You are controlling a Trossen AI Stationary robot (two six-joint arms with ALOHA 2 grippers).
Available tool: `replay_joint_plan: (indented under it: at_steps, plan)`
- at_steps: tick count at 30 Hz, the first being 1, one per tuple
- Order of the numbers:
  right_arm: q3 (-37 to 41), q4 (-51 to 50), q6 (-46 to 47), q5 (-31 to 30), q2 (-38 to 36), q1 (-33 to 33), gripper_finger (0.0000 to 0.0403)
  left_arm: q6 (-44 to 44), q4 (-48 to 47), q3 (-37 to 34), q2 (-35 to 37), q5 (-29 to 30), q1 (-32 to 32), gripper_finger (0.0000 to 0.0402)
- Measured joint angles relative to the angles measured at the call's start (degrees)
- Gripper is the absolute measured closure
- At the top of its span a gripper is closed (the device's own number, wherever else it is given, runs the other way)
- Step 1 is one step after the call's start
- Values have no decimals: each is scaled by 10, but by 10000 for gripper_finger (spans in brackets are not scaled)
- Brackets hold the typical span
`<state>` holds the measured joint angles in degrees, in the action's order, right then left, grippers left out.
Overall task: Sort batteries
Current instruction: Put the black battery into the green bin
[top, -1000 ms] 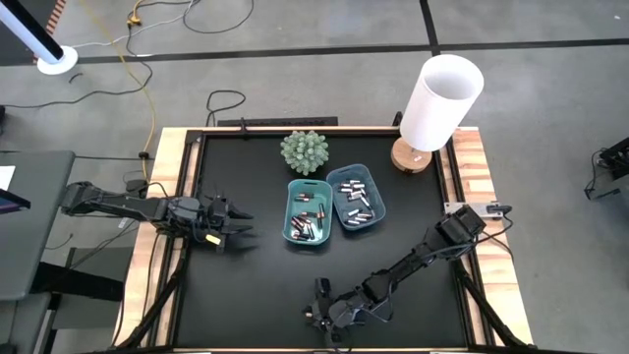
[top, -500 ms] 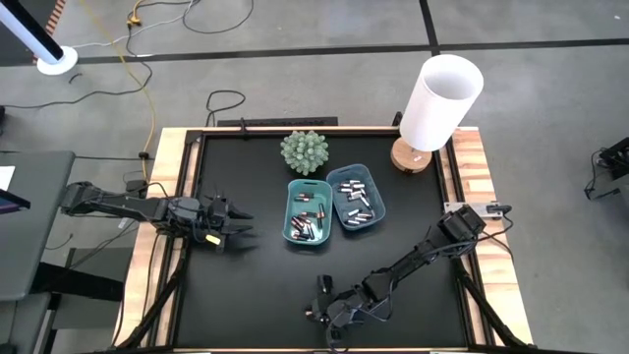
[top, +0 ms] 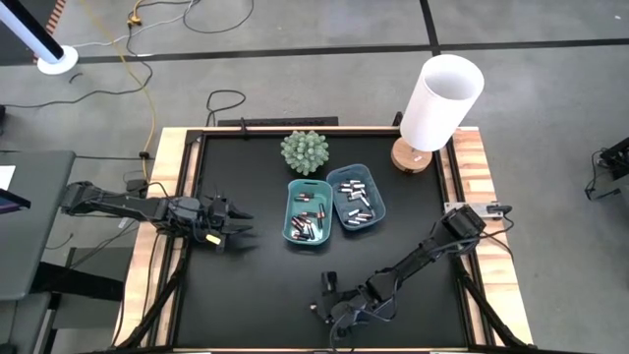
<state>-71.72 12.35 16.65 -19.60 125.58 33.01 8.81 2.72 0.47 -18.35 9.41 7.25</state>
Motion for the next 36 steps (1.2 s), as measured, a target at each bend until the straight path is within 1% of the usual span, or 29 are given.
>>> replay_joint_plan:
  at_steps: [3, 5, 7, 12, 15, 17, 20, 21, 24, 26, 30, 34, 36]
  plan:
    - [3, -24, -33, -18, -27, -1, 340, 0, 0, 0, 0, 0, 0, 265]
    - [4, -36, -48, -44, -48, -2, 343, 0, 0, 0, 0, 0, 0, 265]
    - [2, -53, -49, -75, -72, -4, 343, 0, 0, 0, 0, 0, 0, 265]
    - [2, -110, -52, -123, -120, -17, 345, 0, 0, 0, 0, 0, 0, 265]
    - [1, -107, -53, -164, -154, -39, 345, 0, 0, 0, 0, 0, 0, 265]
    - [0, -99, -52, -174, -175, -63, 345, 0, 0, 0, 0, 0, 0, 265]
    - [0, -87, -41, -172, -189, -107, 346, 0, 0, 0, 0, 0, 0, 265]
    - [0, -79, -37, -164, -192, -123, 346, 0, 0, 0, 0, 0, 0, 265]
    - [-4, -59, -27, -110, -191, -176, 346, 0, 0, 0, 0, 0, 0, 265]
    - [-18, -62, -10, -81, -175, -208, 346, 0, 0, 0, 0, 0, 0, 265]
    - [-48, -111, 32, -58, -131, -261, 346, 0, 0, 0, 0, 0, 0, 265]
    - [-76, -177, 77, -57, -101, -295, 346, 0, 0, 0, 0, 0, 0, 265]
    - [-78, -220, 92, -57, -98, -306, 346, 0, 0, 0, 0, 0, 0, 265]
